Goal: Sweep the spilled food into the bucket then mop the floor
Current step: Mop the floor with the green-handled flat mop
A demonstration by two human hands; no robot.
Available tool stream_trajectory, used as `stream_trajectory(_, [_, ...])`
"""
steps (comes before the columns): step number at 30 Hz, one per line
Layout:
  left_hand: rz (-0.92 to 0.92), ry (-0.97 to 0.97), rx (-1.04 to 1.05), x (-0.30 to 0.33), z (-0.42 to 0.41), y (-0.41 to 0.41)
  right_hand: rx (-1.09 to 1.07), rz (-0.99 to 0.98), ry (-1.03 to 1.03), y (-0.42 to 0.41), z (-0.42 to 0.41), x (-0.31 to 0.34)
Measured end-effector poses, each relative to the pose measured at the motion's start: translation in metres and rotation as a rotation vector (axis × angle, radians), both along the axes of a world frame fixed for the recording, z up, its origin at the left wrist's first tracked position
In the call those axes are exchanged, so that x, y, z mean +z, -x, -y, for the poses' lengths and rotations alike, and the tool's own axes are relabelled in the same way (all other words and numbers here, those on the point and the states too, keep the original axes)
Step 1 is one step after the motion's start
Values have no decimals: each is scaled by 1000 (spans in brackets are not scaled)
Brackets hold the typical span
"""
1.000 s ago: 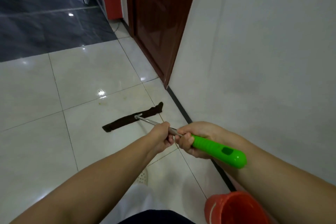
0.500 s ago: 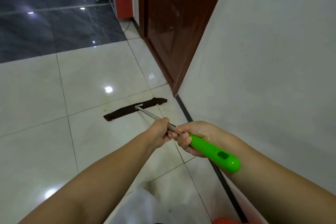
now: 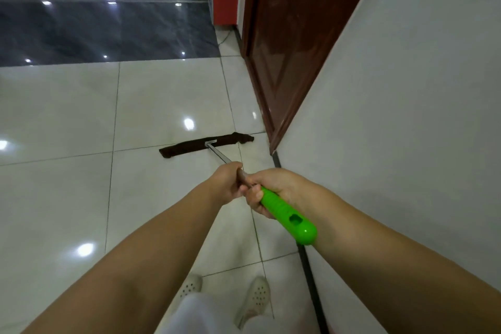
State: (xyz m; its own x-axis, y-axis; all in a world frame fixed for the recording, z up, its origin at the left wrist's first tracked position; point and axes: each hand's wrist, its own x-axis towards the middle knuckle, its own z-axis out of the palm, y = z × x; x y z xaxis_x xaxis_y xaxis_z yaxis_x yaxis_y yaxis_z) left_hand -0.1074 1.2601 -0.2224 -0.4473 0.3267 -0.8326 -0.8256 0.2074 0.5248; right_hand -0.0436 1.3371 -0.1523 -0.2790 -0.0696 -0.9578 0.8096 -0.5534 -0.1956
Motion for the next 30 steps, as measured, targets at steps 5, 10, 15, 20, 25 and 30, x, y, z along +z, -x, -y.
stream_trajectory(5, [54,-24,64,9,-35,-36,61,17,30,-31,-43,19])
stream_trajectory(10, [50,-68,148,25,-51,-75,138,37,30,-62,-61,47])
stream_trajectory(15, [35,-74,249,26,-56,-103,299,39,2,-83,-69,67])
stream_trajectory(20, [56,-94,313,22,-58,-120,444,65,4,-93,-76,82])
stream_trajectory(25, [52,-100,387,20,-48,-122,480,63,-6,-84,-65,68])
stream_trajectory(30, [83,-99,415,17,-29,-104,435,30,-58,-69,-43,38])
